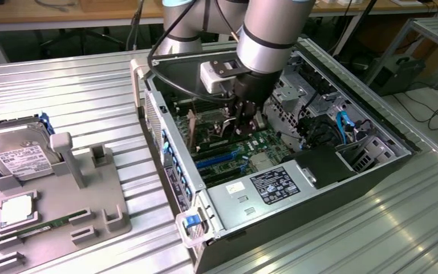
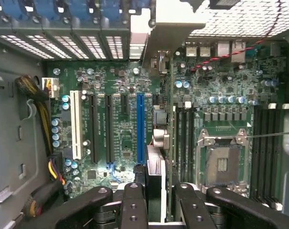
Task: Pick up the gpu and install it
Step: 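Insert the gpu into the slot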
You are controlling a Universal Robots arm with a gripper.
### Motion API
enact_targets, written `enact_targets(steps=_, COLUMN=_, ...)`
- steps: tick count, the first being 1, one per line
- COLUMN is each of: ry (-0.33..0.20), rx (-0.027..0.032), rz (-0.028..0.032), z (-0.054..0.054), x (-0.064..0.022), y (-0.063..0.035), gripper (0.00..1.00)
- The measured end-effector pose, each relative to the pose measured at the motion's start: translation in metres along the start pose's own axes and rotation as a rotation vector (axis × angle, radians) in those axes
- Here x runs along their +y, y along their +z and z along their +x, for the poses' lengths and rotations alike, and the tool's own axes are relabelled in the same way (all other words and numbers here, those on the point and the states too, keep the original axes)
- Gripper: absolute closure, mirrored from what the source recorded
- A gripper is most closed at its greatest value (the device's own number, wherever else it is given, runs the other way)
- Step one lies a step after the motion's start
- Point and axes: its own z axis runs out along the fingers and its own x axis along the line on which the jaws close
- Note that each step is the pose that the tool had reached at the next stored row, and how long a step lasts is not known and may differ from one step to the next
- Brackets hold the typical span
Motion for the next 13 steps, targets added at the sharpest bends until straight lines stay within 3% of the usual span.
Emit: enact_targets(steps=13, ry=0.0, rx=-0.0004, rz=-0.0001, z=0.003, x=0.003, y=0.015, gripper=0.72)
